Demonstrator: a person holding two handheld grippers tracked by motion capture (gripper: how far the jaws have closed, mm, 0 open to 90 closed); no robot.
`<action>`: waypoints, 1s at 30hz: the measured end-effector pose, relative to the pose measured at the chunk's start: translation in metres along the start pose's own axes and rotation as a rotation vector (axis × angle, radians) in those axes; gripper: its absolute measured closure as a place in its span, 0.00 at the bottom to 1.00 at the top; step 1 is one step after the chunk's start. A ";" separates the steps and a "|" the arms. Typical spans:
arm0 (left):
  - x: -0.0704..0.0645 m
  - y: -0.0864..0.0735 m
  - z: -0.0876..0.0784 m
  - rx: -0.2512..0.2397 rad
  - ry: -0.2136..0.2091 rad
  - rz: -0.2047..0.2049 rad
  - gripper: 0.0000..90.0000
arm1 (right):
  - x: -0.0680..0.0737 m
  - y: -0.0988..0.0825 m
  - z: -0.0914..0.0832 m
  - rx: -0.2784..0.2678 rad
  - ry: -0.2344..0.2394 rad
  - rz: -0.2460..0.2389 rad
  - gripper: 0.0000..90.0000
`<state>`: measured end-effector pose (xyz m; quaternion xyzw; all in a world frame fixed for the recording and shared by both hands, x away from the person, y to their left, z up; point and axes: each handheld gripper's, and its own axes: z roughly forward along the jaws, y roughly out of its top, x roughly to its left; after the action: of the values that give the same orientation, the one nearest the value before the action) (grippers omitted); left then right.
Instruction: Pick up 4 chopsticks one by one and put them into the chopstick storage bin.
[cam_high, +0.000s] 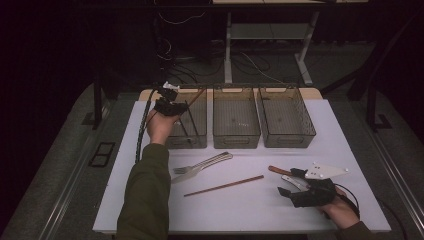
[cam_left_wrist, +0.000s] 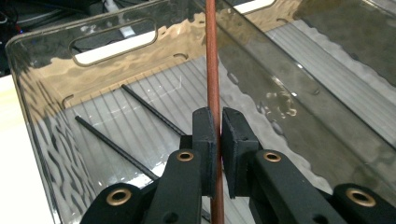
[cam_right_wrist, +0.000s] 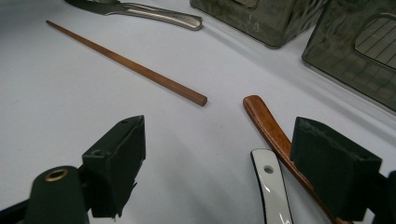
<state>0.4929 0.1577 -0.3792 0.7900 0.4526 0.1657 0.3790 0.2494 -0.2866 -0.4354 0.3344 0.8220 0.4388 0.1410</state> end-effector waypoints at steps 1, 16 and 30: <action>0.001 -0.001 0.001 0.003 0.008 -0.010 0.93 | 0.000 0.000 0.000 0.000 0.000 0.001 0.20; 0.002 0.000 -0.002 -0.004 0.000 -0.027 0.73 | 0.000 0.000 0.000 0.000 -0.001 0.000 0.20; -0.025 -0.001 -0.033 -0.037 -0.163 0.082 0.44 | 0.001 0.000 -0.001 0.002 -0.004 -0.005 0.20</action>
<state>0.4596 0.1519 -0.3562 0.8116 0.3841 0.1248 0.4221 0.2484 -0.2866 -0.4351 0.3334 0.8230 0.4369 0.1436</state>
